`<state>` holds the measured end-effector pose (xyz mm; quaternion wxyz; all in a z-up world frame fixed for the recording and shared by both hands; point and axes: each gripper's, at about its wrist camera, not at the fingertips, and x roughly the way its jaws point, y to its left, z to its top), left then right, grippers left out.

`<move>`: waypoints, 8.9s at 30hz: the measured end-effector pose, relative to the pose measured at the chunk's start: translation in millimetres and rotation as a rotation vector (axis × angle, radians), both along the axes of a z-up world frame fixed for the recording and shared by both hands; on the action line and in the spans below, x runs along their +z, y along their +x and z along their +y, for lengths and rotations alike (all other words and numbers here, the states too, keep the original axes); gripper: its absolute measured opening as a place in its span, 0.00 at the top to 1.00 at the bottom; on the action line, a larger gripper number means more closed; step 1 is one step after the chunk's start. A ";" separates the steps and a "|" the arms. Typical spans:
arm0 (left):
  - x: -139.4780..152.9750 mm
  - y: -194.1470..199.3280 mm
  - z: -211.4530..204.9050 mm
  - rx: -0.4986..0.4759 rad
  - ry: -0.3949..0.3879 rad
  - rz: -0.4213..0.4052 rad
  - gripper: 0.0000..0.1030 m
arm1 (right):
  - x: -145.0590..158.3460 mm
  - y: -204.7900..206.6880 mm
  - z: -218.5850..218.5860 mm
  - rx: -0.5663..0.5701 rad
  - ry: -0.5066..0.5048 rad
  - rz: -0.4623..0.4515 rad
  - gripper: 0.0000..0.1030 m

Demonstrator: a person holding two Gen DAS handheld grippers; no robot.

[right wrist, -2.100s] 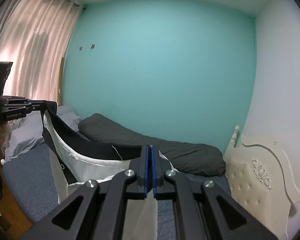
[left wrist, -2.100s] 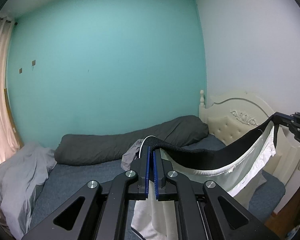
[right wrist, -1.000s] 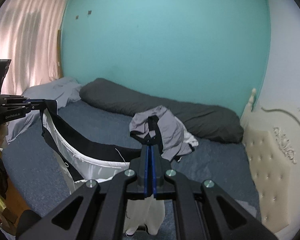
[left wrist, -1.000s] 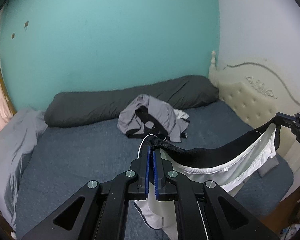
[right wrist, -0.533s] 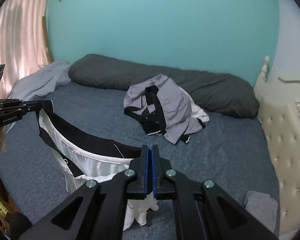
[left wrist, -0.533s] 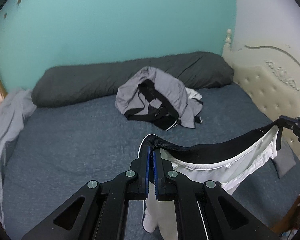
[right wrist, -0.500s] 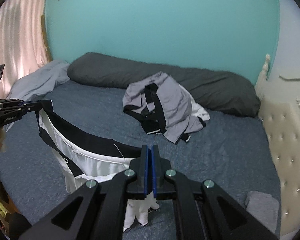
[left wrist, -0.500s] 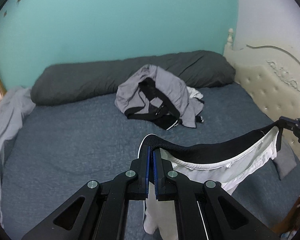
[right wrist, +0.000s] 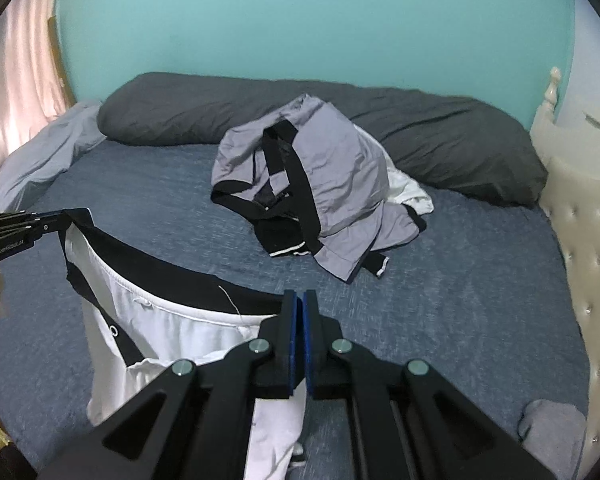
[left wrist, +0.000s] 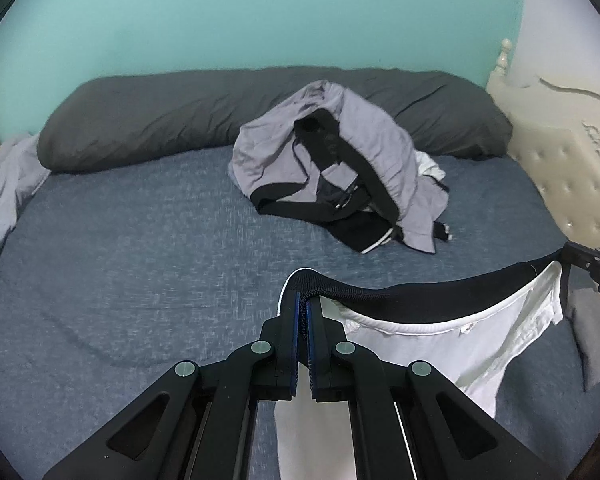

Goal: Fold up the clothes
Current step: 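Lay the white shirt down on the bed with both tools, moving forward, then open both tools and release the white shirt flat on the bed, then move the left tool to the shirt's black-trimmed sleeve hem, then close the left tool on the sleeve hem and pull it across the shirt, then close the right tool on the other black-trimmed sleeve hem while the left tool holds its hem, then lift the gripped sleeve with the right tool and fold it over the shirt body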

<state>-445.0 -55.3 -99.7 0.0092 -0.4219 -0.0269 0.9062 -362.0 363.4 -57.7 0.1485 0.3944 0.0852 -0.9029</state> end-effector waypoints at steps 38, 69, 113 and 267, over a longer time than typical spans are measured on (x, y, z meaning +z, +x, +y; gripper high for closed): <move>-182.3 -152.1 -13.5 0.048 0.049 -0.175 0.97 | -183.1 -169.7 -0.2 -0.089 -0.050 -0.130 0.98; -200.9 -146.8 -29.2 0.117 0.087 -0.205 0.53 | -217.9 -178.6 23.3 -0.170 -0.166 -0.209 0.91; -193.7 190.9 -58.7 0.196 0.225 -0.143 0.45 | -219.1 127.4 119.3 -0.298 -0.695 -0.233 0.46; -199.8 195.4 -86.7 0.254 0.242 -0.026 0.98 | -273.5 138.0 190.5 -0.497 -0.963 -0.227 0.66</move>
